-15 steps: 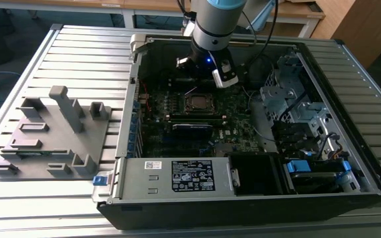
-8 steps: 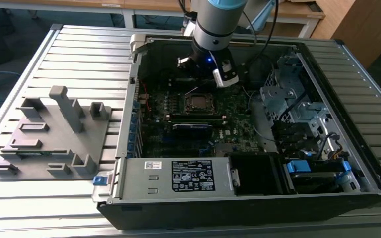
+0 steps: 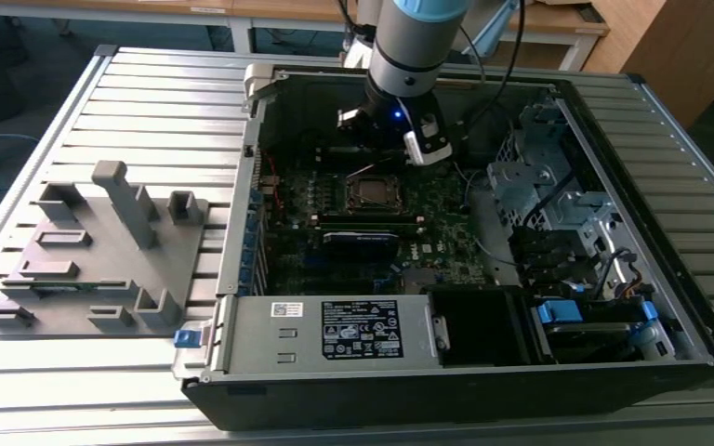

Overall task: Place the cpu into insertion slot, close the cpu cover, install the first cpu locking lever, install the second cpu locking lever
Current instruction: 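Install the first cpu locking lever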

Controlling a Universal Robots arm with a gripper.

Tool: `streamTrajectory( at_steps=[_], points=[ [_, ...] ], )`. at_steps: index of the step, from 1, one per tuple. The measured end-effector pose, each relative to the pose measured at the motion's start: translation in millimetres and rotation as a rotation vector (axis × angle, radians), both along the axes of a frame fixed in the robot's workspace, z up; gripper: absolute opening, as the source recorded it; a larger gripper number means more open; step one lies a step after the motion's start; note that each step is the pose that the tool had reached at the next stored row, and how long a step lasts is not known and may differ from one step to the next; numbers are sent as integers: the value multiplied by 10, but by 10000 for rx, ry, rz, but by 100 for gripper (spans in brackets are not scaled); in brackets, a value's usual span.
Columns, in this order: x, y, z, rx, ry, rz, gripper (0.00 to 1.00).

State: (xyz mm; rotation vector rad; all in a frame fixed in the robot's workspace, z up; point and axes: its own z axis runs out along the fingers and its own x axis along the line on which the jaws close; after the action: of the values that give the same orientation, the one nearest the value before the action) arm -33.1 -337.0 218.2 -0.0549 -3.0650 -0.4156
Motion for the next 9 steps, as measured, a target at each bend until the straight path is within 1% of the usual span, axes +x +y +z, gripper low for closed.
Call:
streamTrajectory(
  at_steps=[5,9],
  points=[
    [3,0,-54,1,-1,-127,10],
    [4,0,-88,0,0,-578,10]
  ],
)
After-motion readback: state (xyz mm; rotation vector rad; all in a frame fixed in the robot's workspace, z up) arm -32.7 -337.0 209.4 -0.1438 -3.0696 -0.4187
